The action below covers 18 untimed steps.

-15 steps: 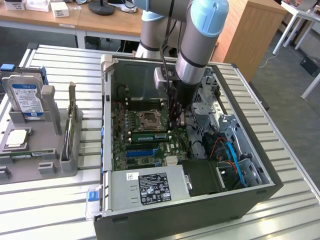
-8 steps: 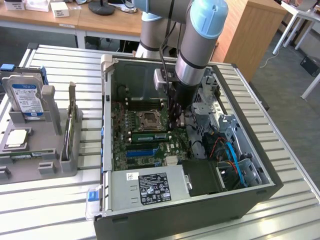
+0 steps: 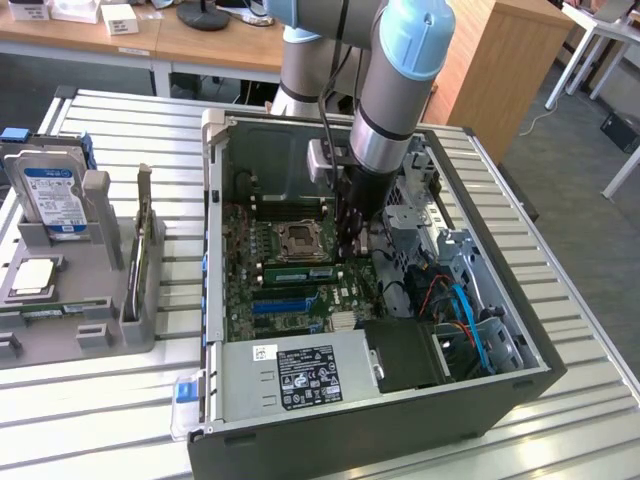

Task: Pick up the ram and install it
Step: 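Press down the ram until it locks into place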

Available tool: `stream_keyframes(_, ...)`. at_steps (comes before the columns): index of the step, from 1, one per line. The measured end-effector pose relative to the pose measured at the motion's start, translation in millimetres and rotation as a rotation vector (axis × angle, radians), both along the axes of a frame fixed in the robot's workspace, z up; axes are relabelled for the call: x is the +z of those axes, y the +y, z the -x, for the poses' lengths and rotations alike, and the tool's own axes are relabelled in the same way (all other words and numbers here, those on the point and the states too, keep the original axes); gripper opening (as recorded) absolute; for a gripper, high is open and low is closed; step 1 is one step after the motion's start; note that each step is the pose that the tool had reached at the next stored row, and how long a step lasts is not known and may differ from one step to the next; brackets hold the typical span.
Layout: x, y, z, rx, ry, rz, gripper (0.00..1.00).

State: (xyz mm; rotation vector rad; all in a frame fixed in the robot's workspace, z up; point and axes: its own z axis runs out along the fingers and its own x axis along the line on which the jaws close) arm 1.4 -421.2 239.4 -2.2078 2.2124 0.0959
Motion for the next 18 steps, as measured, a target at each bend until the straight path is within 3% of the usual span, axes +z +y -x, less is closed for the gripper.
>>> stream_keyframes(18, -4.8, 0.1, -2.4, 0.0, 0.0, -0.0007, 0.11)
